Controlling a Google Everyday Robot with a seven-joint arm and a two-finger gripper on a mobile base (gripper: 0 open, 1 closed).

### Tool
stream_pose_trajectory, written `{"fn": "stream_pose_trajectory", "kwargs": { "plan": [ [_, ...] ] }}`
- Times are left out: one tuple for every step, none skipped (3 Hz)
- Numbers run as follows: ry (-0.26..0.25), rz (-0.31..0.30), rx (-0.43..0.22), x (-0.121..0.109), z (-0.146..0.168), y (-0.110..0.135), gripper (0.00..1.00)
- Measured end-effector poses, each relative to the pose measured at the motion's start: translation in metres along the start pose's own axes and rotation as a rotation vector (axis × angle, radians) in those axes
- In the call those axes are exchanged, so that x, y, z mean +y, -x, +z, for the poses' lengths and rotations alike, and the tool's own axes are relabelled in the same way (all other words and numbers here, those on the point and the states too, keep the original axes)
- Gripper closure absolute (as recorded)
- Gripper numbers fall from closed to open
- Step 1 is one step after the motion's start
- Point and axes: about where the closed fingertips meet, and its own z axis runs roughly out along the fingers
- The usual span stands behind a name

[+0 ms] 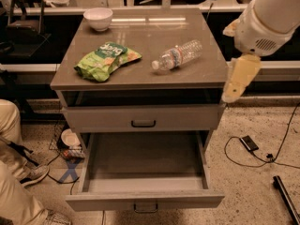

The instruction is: Place water bottle into middle drawer

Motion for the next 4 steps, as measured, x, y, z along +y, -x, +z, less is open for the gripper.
{"fn": "stream_pose_trajectory", "kwargs": {
  "plan": [
    [-0.032, -0.068, 0.006, -0.033, 0.043, 0.03, 0.0],
    [-0.031, -0.067, 0.006, -0.032, 0.042, 0.029, 0.0],
    [-0.092, -0.144, 0.094, -0.055, 0.062, 0.03, 0.0],
    [-0.147, -0.206, 0.163, -0.082, 0.078, 0.031, 0.0]
  ]
}}
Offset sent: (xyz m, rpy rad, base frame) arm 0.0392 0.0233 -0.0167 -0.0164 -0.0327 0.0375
